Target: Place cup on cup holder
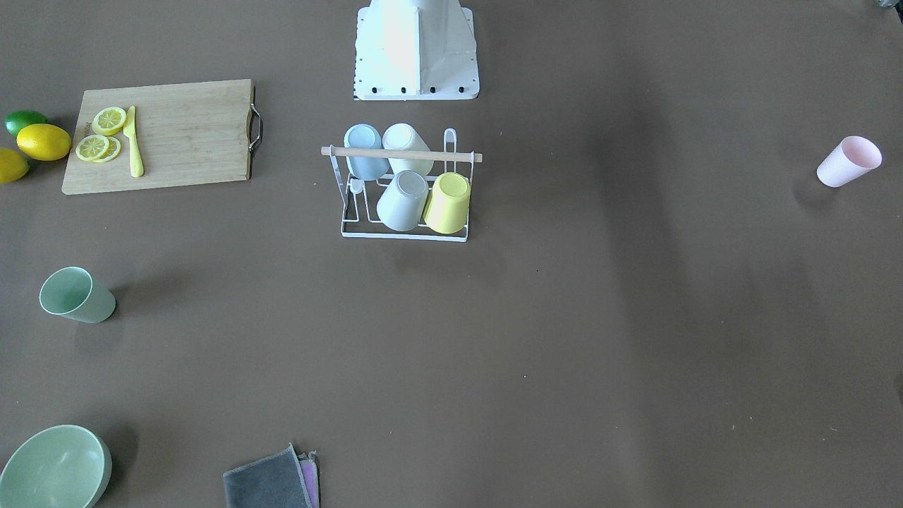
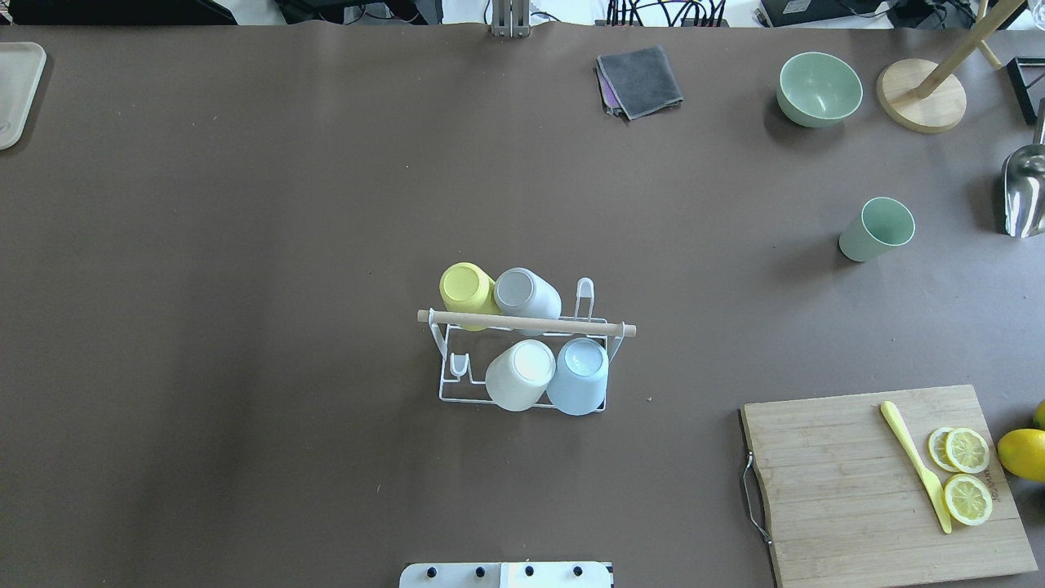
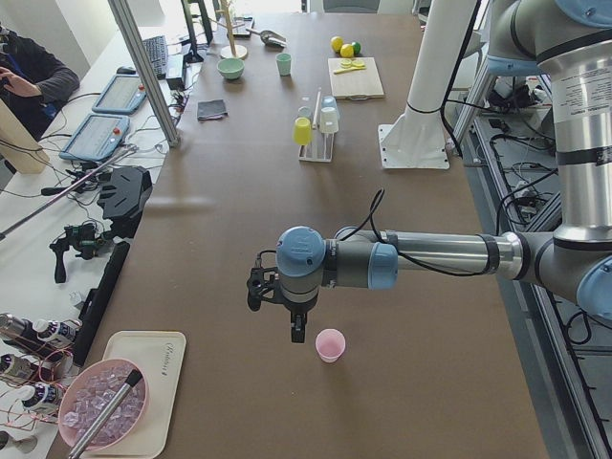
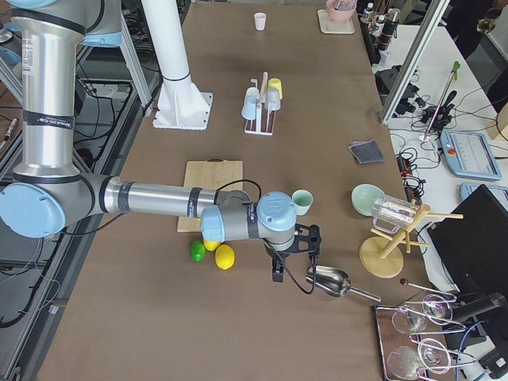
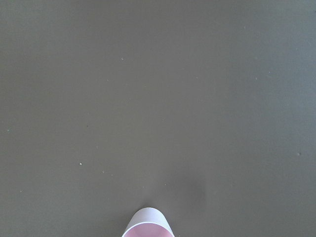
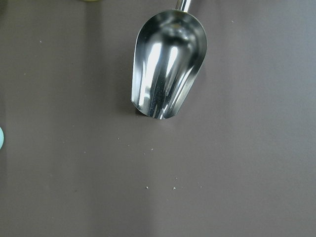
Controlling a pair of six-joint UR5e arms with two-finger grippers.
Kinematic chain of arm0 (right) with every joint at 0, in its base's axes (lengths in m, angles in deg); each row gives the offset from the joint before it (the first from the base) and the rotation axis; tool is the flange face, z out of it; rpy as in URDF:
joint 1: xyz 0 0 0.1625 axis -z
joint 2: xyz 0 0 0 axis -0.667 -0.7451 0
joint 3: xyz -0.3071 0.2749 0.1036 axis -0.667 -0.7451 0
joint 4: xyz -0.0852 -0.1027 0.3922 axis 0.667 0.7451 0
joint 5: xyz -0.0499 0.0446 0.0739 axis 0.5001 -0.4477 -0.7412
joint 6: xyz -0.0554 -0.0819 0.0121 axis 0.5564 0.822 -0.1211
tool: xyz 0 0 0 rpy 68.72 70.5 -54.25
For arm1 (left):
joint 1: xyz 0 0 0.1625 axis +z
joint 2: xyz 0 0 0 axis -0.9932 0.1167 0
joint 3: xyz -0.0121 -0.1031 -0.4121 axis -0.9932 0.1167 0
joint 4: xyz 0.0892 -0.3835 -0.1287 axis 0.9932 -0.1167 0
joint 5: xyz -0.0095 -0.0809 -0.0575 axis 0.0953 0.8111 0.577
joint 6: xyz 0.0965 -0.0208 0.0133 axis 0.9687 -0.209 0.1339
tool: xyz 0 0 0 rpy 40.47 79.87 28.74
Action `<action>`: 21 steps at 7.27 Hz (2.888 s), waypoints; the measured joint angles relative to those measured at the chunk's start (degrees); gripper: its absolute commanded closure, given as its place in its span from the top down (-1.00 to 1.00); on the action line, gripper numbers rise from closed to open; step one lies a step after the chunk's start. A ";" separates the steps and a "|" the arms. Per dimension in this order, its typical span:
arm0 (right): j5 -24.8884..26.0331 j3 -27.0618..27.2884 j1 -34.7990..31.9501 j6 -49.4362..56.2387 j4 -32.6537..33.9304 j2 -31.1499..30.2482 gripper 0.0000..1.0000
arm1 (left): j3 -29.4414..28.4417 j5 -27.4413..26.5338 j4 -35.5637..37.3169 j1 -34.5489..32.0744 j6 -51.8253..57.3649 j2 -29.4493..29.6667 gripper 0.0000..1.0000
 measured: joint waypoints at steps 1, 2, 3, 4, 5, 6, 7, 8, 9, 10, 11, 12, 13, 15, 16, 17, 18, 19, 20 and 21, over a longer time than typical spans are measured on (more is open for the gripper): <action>-0.08 -0.02 -0.28 -0.29 0.04 0.01 1.00 | -0.08 -0.01 -0.18 -0.01 -0.02 0.00 0.97; -0.22 0.06 -0.57 -0.42 0.04 -0.03 1.00 | -0.16 -0.05 -0.48 -0.02 -0.06 0.00 0.97; -0.31 0.25 -0.83 -0.45 0.02 -0.10 1.00 | -0.26 -0.07 -0.67 -0.04 -0.06 0.00 0.97; -0.28 0.34 -0.97 -0.43 0.02 -0.14 1.00 | -0.50 -0.08 -0.82 -0.06 -0.03 0.06 0.97; -0.06 0.35 -1.04 -0.32 0.02 -0.29 1.00 | -0.81 -0.08 -0.92 -0.07 -0.01 0.23 0.97; 0.25 0.33 -1.07 -0.08 0.00 -0.52 1.00 | -0.96 -0.08 -0.98 -0.08 0.00 0.40 0.97; 0.69 0.20 -1.09 0.18 -0.06 -0.71 1.00 | -1.18 -0.07 -1.20 -0.11 0.00 0.39 0.97; 1.52 -0.02 -1.08 0.33 -0.18 -0.86 1.00 | -1.50 -0.01 -1.57 -0.14 0.00 0.30 0.97; 2.72 -0.20 -1.07 0.39 -0.37 -0.91 1.00 | -1.75 0.14 -1.77 -0.15 -0.03 0.26 0.97; 3.85 -0.33 -1.07 0.38 -0.55 -0.96 1.00 | -2.06 0.36 -1.85 -0.17 -0.11 0.23 0.97; 4.42 -0.41 -1.14 0.31 -0.63 -1.00 1.00 | -2.57 0.40 -1.89 -0.17 -0.11 0.24 0.97; 4.81 -0.45 -1.21 0.25 -0.67 -1.02 1.00 | -3.31 0.34 -2.09 -0.16 -0.06 0.28 0.97; 5.34 -0.43 -1.24 0.22 -0.70 -1.06 1.00 | -3.89 0.30 -2.63 -0.13 -0.04 0.34 0.97; 6.08 -0.63 -1.27 0.26 -0.76 -1.04 1.00 | -5.99 0.07 -6.53 -0.09 -0.04 0.33 0.97; 6.14 -0.73 -1.27 0.31 -0.77 -1.01 1.00 | -7.67 -0.27 -11.11 -0.06 -0.09 0.20 0.97; 6.16 -0.72 -1.27 0.35 -0.76 -0.96 1.00 | -9.02 -0.82 -15.19 0.01 -0.14 0.13 0.97; 6.16 -0.63 -1.28 0.48 -0.70 -0.87 1.00 | -9.71 -1.33 -17.19 0.31 -0.16 0.16 0.97; 6.21 -0.51 -1.07 1.57 -0.62 -0.77 1.00 | -9.93 -2.08 -17.99 0.96 -0.19 0.30 0.97; 6.21 -0.44 -0.52 3.54 -0.56 -0.75 1.00 | -9.38 -2.86 -18.21 1.42 -0.21 0.28 0.97; 5.95 -0.28 0.00 4.96 -0.53 -0.83 1.00 | -7.73 -3.22 -18.13 1.68 -0.20 -0.11 0.97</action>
